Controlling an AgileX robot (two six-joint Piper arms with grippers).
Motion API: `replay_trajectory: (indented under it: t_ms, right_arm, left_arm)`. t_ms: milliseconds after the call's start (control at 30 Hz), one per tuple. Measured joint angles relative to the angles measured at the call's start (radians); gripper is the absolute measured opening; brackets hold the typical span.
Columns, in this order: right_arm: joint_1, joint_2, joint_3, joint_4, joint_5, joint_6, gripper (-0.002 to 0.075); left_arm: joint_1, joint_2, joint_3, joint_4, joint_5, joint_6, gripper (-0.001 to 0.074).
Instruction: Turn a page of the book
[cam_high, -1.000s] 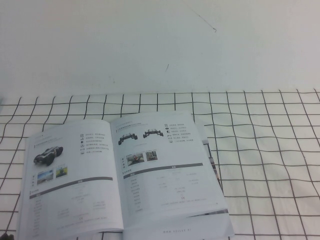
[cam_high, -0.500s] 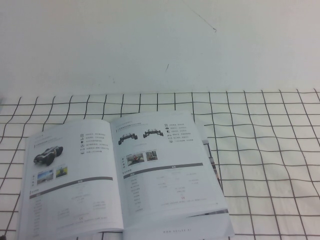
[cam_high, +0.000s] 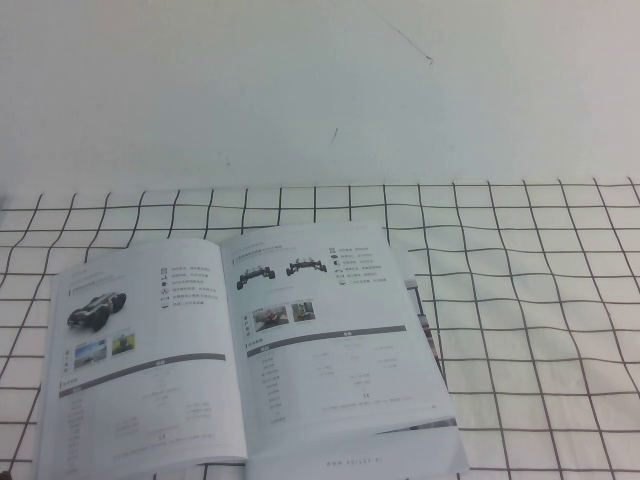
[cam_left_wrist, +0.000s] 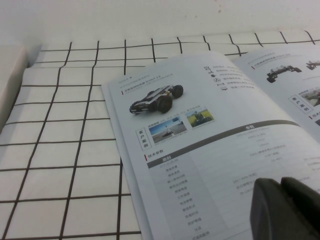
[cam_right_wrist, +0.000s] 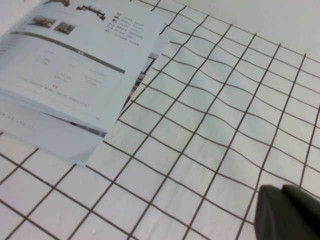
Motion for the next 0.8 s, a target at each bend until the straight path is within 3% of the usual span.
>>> replay_trajectory:
  t_ms: [800]
  right_arm:
    - [-0.017, -0.013, 0.019, 0.002, -0.017, -0.037, -0.0001]
  left_arm:
    - [0.000, 0.000, 0.000, 0.006, 0.000, 0.000, -0.0002]
